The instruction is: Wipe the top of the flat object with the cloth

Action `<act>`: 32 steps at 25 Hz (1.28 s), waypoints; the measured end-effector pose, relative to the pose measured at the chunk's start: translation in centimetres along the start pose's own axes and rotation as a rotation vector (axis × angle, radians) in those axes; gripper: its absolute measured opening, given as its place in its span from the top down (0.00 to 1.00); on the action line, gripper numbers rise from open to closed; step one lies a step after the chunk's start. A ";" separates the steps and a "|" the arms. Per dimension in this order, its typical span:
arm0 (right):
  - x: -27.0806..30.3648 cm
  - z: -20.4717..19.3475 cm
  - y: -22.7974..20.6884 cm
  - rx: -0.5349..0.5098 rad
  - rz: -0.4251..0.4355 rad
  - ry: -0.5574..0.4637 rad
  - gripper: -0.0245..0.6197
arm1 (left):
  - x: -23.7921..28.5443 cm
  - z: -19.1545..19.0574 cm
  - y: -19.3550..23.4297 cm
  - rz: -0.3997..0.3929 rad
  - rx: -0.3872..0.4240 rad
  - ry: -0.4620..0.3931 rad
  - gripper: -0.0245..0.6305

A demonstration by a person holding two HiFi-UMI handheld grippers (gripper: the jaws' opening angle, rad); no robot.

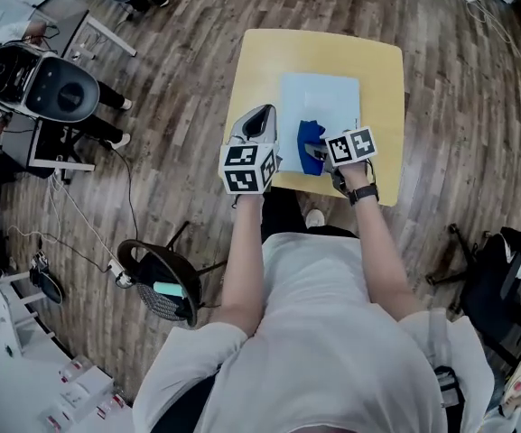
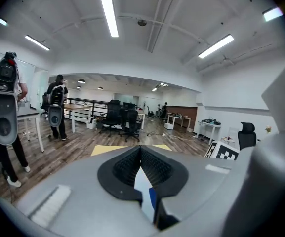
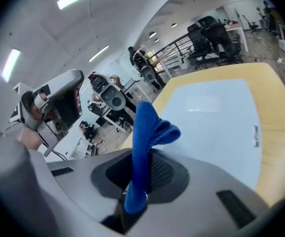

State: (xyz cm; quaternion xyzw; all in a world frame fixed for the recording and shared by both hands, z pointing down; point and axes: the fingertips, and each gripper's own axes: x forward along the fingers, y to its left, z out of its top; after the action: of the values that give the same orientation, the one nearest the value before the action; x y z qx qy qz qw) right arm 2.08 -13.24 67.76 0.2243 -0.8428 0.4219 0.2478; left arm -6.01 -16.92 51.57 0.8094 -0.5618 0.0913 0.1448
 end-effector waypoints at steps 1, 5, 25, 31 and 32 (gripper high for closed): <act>1.6 -0.1 1.4 -0.021 0.030 0.025 0.87 | -0.9 -0.1 1.3 0.034 -0.008 -0.005 0.95; 6.8 -1.5 5.8 -0.084 0.093 0.108 0.87 | -4.9 -0.6 5.5 0.147 -0.034 -0.020 0.95; -0.1 -3.8 -2.1 -0.035 -0.151 0.061 0.87 | 2.5 -1.7 -1.5 -0.095 -0.024 0.048 0.95; -7.0 -5.6 -7.6 0.071 -0.297 -0.009 0.87 | 5.3 -0.8 -6.9 -0.216 0.013 0.059 0.95; -8.0 -6.0 -8.3 0.086 -0.315 -0.018 0.87 | 5.7 -0.8 -7.7 -0.232 0.018 0.062 0.95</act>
State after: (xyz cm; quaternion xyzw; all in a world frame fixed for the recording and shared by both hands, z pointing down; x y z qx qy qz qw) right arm 14.54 -11.46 70.99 0.3681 -0.7806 0.4113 0.2934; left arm 3.18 -19.19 53.10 0.8671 -0.4585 0.1039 0.1645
